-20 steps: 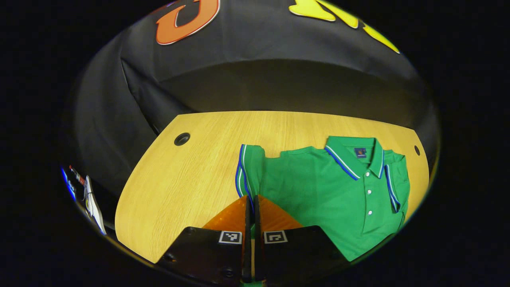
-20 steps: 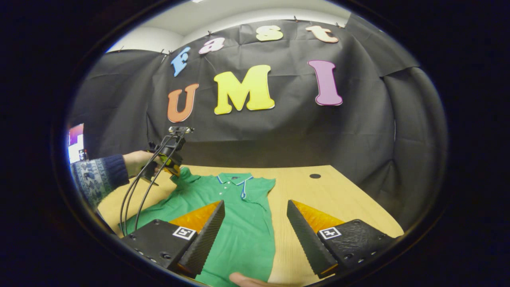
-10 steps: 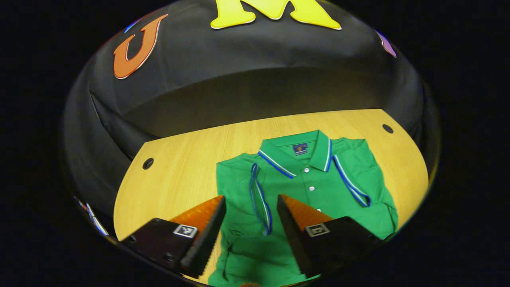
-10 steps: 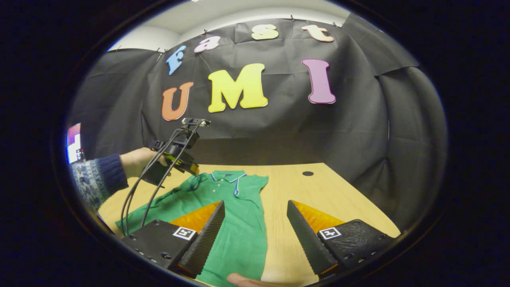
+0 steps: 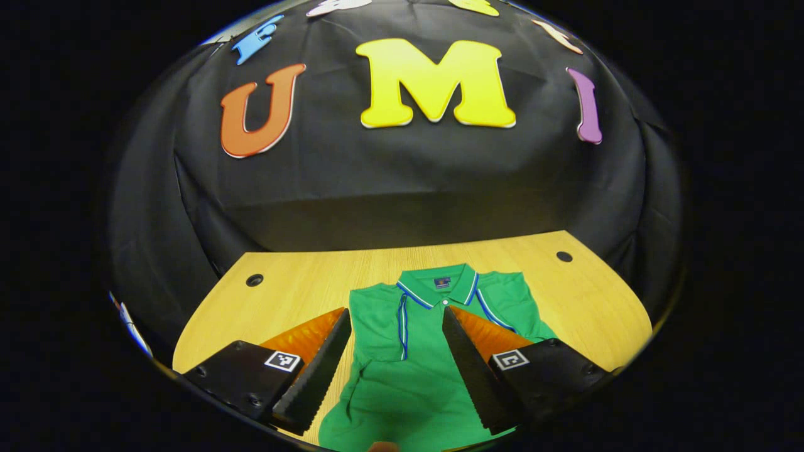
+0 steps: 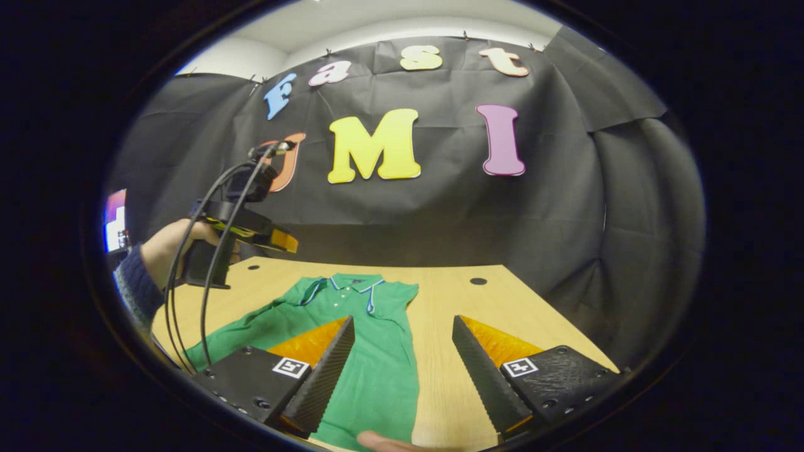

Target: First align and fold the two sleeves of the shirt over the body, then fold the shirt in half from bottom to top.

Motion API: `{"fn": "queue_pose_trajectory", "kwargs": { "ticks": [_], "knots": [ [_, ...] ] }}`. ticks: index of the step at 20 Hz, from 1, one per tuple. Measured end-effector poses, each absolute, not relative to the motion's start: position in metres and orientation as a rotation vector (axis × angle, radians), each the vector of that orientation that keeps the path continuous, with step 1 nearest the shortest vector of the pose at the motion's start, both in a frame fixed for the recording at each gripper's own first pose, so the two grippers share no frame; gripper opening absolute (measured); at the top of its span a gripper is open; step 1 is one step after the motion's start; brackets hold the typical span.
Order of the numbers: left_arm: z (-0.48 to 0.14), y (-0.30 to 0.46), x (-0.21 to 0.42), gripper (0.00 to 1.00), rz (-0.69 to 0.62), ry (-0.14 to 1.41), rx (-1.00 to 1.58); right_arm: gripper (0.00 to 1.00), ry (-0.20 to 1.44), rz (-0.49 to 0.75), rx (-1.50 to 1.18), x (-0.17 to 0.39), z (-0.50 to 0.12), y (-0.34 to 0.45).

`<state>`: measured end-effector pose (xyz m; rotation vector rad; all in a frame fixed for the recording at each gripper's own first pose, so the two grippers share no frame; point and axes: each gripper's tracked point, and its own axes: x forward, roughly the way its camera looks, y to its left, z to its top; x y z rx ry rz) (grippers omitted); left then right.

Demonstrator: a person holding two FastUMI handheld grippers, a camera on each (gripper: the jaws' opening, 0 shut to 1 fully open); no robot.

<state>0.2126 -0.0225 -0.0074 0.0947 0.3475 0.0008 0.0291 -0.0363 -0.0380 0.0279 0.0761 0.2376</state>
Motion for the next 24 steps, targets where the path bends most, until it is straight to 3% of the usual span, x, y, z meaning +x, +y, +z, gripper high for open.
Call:
{"fn": "queue_pose_trajectory", "kwargs": {
  "ticks": [4, 5, 6, 10, 15, 19, 24],
  "knots": [
    [0.012, -0.007, 0.144, 0.95, -0.019, 0.224, 0.107, 0.96, 0.018, 0.194, -0.037, 0.013, -0.023, -0.038],
    [0.013, -0.004, 0.128, 1.00, -0.027, 0.212, 0.099, 0.96, -0.001, 0.193, -0.032, 0.007, -0.016, -0.036],
    [0.011, 0.001, 0.109, 0.95, -0.034, 0.209, 0.088, 0.95, -0.011, 0.205, -0.024, 0.000, -0.011, -0.030],
    [0.012, 0.021, 0.045, 0.95, -0.024, 0.142, 0.077, 0.95, -0.024, 0.218, 0.010, -0.017, 0.001, -0.023],
    [-0.003, 0.035, -0.011, 0.95, -0.020, 0.103, 0.052, 0.94, -0.026, 0.145, -0.070, -0.033, -0.001, -0.029],
    [-0.024, 0.047, -0.028, 0.95, -0.022, 0.134, 0.064, 0.95, 0.016, 0.145, -0.120, -0.042, -0.019, -0.025],
    [-0.125, 0.063, -0.030, 0.96, -0.011, 0.405, 0.044, 0.95, 0.112, 0.147, -0.143, -0.045, -0.056, -0.024]
  ]
}}
